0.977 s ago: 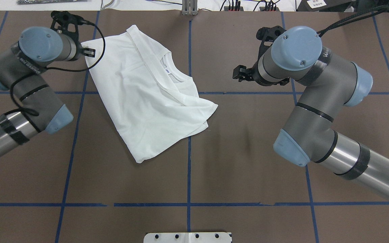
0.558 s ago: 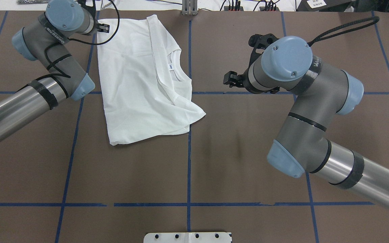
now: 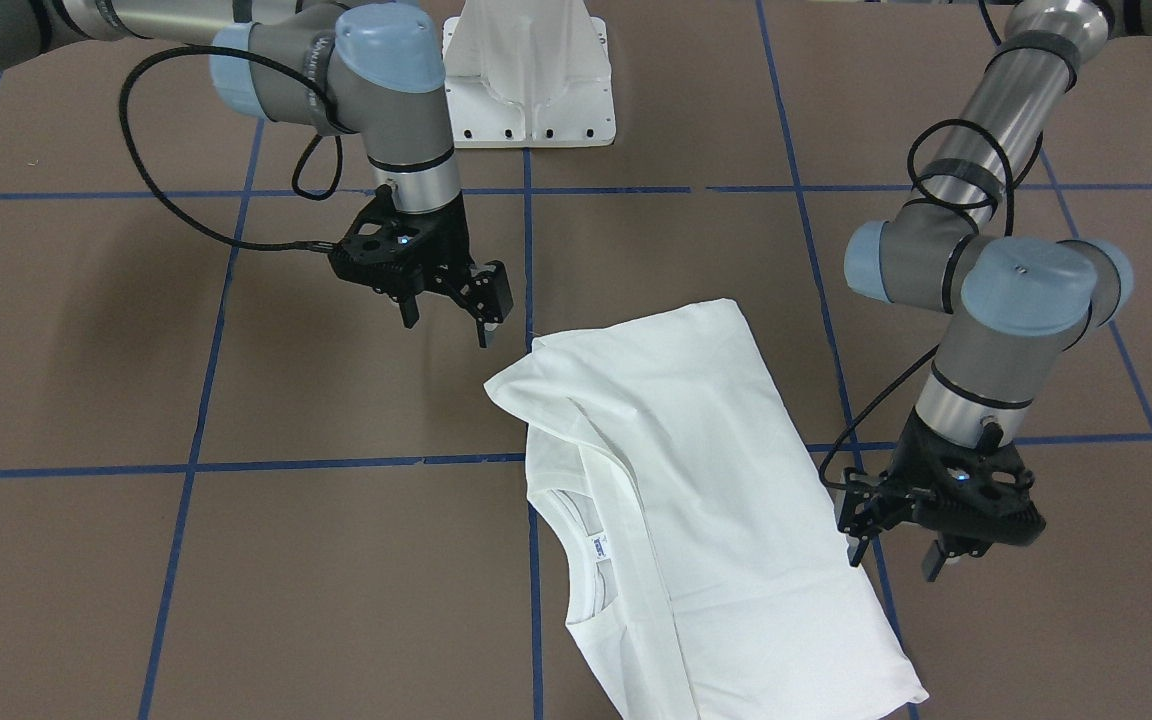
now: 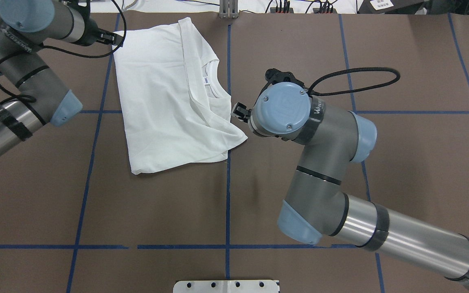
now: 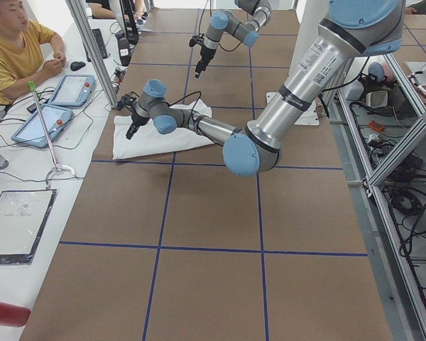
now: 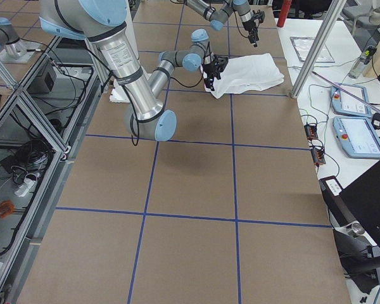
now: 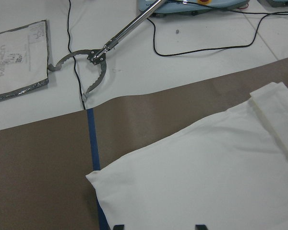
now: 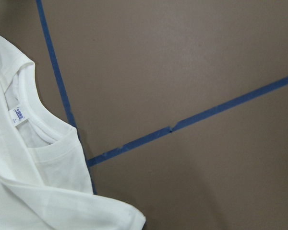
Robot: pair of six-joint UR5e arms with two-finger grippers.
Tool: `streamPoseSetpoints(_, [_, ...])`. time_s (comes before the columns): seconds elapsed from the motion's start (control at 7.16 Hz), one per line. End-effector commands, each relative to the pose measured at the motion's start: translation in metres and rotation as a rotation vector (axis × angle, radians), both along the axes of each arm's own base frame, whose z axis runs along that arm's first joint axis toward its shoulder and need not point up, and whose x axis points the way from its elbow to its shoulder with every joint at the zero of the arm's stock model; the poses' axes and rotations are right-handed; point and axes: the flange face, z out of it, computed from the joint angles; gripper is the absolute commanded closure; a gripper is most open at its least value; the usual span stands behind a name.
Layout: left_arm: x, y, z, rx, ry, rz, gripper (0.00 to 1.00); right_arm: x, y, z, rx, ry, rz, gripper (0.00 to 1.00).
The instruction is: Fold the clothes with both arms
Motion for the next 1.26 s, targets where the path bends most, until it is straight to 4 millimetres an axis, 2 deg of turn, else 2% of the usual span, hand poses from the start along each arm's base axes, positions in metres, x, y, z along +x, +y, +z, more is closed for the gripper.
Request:
streamPoseSetpoints(0.0, [-0.019, 0.026, 0.002, 0.005, 0.030, -0.001, 0.00, -0.080, 0.008, -0.015, -0.113, 0.012, 0.076, 0.03])
streamPoseSetpoints(0.14, [-0.019, 0.029, 0.002, -0.003, 0.038, -0.007, 0.00, -0.102, 0.015, -0.015, -0.113, 0.036, 0.086, 0.03])
streamPoseSetpoints(0.42, [-0.012, 0.037, 0.002, -0.025, 0.062, -0.012, 0.00, -0.126, 0.024, -0.014, -0.146, 0.047, 0.117, 0.08])
streamPoseSetpoints(0.56, [-0.007, 0.041, 0.006, -0.027, 0.062, -0.003, 0.00, -0.134, 0.027, -0.010, -0.166, 0.050, 0.132, 0.15])
streamPoseSetpoints(1.12, [-0.004, 0.042, 0.010, -0.032, 0.058, 0.002, 0.00, -0.147, 0.035, 0.003, -0.176, 0.080, 0.123, 0.15])
